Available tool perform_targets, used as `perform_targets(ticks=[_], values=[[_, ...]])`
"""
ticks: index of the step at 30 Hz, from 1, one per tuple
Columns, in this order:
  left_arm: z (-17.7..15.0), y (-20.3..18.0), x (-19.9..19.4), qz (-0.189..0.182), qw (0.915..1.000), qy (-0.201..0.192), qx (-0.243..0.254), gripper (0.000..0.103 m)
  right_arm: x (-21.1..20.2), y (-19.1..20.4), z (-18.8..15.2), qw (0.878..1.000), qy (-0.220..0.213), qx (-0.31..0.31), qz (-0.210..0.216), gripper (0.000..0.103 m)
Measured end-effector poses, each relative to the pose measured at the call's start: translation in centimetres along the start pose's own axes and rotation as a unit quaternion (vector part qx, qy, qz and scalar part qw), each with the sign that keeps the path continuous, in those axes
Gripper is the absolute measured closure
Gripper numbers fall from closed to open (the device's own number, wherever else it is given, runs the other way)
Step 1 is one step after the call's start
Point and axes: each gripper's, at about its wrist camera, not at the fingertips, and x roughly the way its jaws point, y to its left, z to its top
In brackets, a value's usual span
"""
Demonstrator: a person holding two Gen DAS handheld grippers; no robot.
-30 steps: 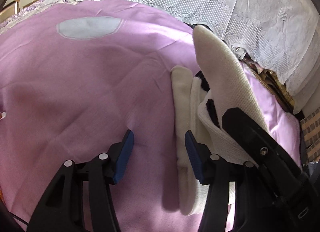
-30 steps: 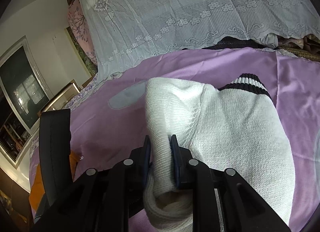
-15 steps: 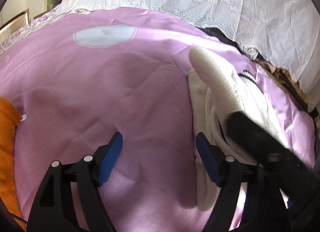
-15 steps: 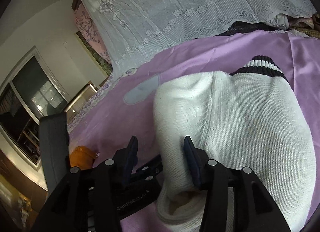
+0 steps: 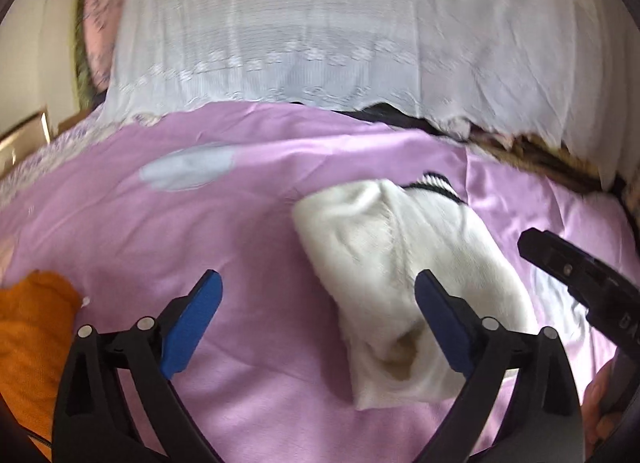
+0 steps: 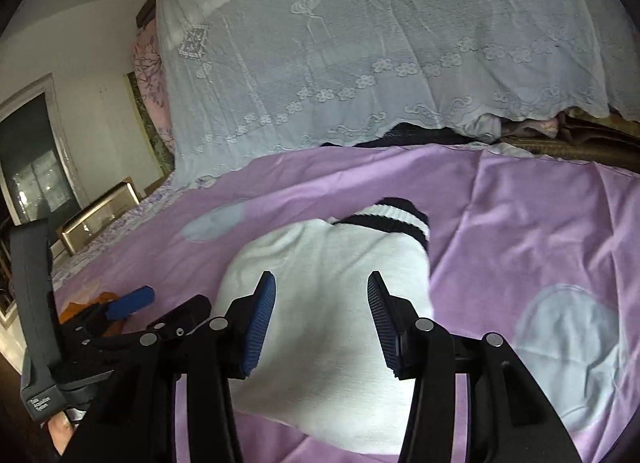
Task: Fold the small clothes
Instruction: 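Open the right gripper and withdraw it from the folded sweater, then grasp the folded sweater near its striped collar with the right gripper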
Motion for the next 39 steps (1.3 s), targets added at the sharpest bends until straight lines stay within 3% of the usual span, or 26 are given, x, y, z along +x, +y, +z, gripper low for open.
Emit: perform_targets(ticks=[3,5,7,9,10,12,15,21,32,39], values=[[-0.6,-1.9,1.0,0.039,0.9981,0.014,0.046,0.005,0.2,-1.9,-0.6,1.0,0.015,0.02,-0.019,0.054],[-1.0,-2.1,1.9,0.056,0.9967,0.034,0.049,0.005,0.3,-2.7,-1.4,0.999,0.027,0.032,-0.018,0.054],[-1.3,-1.5,3.2,0.059,0.9951,0.069,0.039,0.004,0.8,-2.9,-2.5,0.998,0.044,0.028,-0.021,0.051],[-1.9,-0.6,4.5,0.044,0.9932,0.106,0.021,0.004,1.8,-2.7,-4.0,0.997,0.071,0.015,-0.032,0.039],[-2.1,-0.1,4.9,0.033,0.9925,0.118,0.009,0.004,2.5,-2.8,-5.0,0.996,0.087,0.013,-0.034,0.038],[-2.5,0.2,4.9,0.031,0.9919,0.123,0.005,0.004,3.7,-3.6,-6.2,0.992,0.122,0.03,-0.029,0.035],[-3.4,-0.3,4.3,0.049,0.9919,0.115,0.023,0.004,3.7,-4.9,-6.6,0.989,0.135,0.064,-0.002,0.032],[-4.2,-1.2,3.0,0.083,0.9916,0.086,0.049,0.004,2.9,-3.9,-7.1,0.99,0.132,0.036,-0.019,0.028],[-4.0,-2.4,1.9,0.106,0.9901,0.052,0.075,0.004,2.0,-5.3,-7.0,0.991,0.115,0.07,0.002,0.022],[-4.0,-2.4,1.9,0.106,0.9902,0.052,0.075,0.004,-0.4,-5.7,-6.2,0.995,0.041,0.086,0.001,0.022]])
